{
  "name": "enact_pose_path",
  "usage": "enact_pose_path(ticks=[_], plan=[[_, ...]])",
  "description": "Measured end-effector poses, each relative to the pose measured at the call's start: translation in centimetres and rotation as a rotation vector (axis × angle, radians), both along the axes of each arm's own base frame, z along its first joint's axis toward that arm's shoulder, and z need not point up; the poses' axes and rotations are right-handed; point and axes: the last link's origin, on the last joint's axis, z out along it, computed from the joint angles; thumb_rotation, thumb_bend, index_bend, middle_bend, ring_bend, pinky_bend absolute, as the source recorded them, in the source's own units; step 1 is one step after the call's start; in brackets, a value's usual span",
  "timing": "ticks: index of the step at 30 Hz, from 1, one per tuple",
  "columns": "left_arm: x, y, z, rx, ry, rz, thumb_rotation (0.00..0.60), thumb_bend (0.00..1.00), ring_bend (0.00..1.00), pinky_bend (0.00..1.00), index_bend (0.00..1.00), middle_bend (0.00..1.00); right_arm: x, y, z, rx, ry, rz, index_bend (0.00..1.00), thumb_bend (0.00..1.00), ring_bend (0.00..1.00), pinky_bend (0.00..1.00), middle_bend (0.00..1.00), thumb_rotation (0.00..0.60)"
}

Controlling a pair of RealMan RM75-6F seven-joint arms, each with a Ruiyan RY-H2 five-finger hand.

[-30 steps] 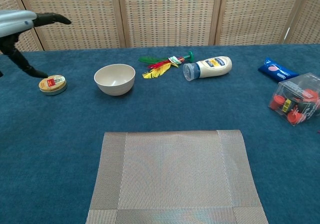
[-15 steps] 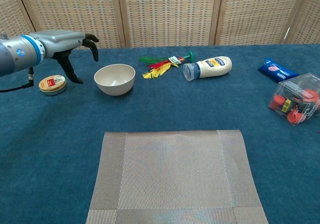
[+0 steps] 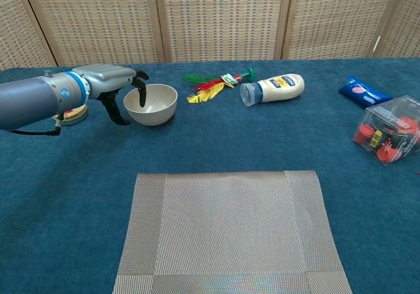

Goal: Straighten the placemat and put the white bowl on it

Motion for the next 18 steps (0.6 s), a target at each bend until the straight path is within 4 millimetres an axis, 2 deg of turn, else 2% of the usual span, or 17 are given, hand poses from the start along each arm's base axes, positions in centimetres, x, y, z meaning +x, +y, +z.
enact_pose_path(ticks=[4, 8, 13, 18], plan=[[0.3, 0.0, -1.0, -0.012, 0.01, -0.007, 0.6, 0.46, 0.0, 0.0, 0.55, 0.0, 0.0, 0.0, 0.1, 0.0, -0.004, 0.0, 0.0, 0.0, 0.0, 0.0, 0.0, 0.6], [0.8, 0.0, -1.3, 0.0, 0.013, -0.018, 0.6, 0.5, 0.0, 0.0, 0.64, 0.0, -0.1, 0.0, 0.2, -0.003, -0.009, 0.002, 0.0, 0.0, 0.0, 0.0, 0.0, 0.6], [1.0, 0.0, -0.9, 0.028, 0.014, -0.029, 0.6, 0.51, 0.0, 0.0, 0.66, 0.0, 0.1, 0.1, 0.2, -0.001, -0.014, 0.01, 0.0, 0.0, 0.0, 0.0, 0.0, 0.6], [0.9, -0.4, 0.5, 0.06, -0.007, -0.039, 0.6, 0.51, 0.0, 0.0, 0.67, 0.0, 0.4, 0.4, 0.1, 0.004, -0.022, 0.026, 0.0, 0.0, 0.0, 0.0, 0.0, 0.6]])
